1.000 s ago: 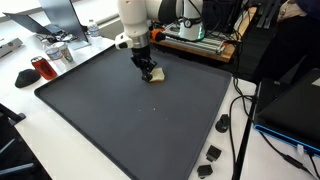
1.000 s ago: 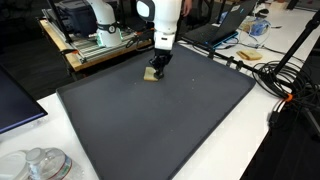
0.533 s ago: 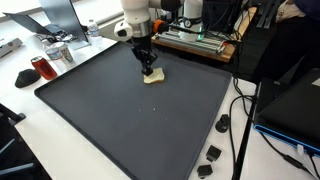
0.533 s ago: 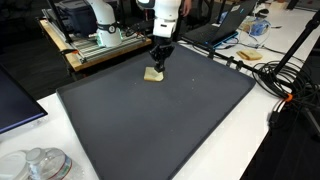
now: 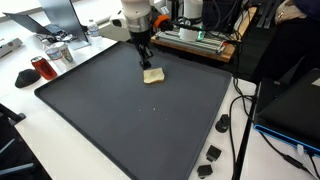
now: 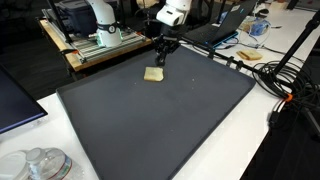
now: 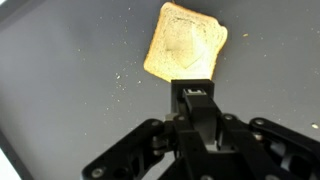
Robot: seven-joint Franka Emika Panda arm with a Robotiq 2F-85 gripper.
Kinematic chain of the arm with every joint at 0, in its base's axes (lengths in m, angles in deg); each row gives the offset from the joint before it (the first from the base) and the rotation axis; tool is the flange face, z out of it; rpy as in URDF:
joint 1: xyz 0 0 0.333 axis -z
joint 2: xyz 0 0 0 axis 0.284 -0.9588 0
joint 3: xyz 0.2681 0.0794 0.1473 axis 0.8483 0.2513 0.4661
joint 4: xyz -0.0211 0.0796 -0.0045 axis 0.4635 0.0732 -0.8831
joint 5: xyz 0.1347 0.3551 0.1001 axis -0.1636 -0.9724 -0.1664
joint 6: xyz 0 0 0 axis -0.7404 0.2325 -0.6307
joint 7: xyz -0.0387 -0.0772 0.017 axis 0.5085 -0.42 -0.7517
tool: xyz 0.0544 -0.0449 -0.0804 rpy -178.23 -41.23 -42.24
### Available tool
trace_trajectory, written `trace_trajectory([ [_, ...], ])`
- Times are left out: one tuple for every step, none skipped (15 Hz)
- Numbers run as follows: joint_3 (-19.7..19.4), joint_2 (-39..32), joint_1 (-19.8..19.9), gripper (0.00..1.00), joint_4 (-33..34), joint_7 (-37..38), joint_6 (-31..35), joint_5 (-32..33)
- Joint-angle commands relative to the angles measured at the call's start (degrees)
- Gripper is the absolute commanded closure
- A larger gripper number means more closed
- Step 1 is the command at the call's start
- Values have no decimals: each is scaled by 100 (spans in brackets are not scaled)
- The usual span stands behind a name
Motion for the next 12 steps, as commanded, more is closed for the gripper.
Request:
trace_trajectory([
  [-45, -489, -252, 95, 809, 1164, -779, 309],
  [-36, -653, -313, 95, 1045, 1517, -1006, 303],
  [-39, -801, -368, 95, 1243, 1857, -1128, 305],
  [-50, -943, -425, 95, 1433, 2198, -1239, 312],
  [-60, -1102, -499, 95, 1631, 2546, -1358, 327],
  [-73, -1259, -563, 95, 1815, 2890, -1456, 332],
  [-84, -1398, -639, 95, 1978, 3240, -1533, 353],
  [-95, -1539, -716, 95, 2151, 3579, -1660, 373],
  [-105, -1667, -793, 95, 2312, 3918, -1789, 399],
  [-114, -1773, -881, 95, 2453, 4262, -1912, 448],
  [-132, -1885, -969, 95, 2614, 4592, -2029, 527],
  [-150, -2012, -1074, 95, 2799, 4887, -2203, 650],
])
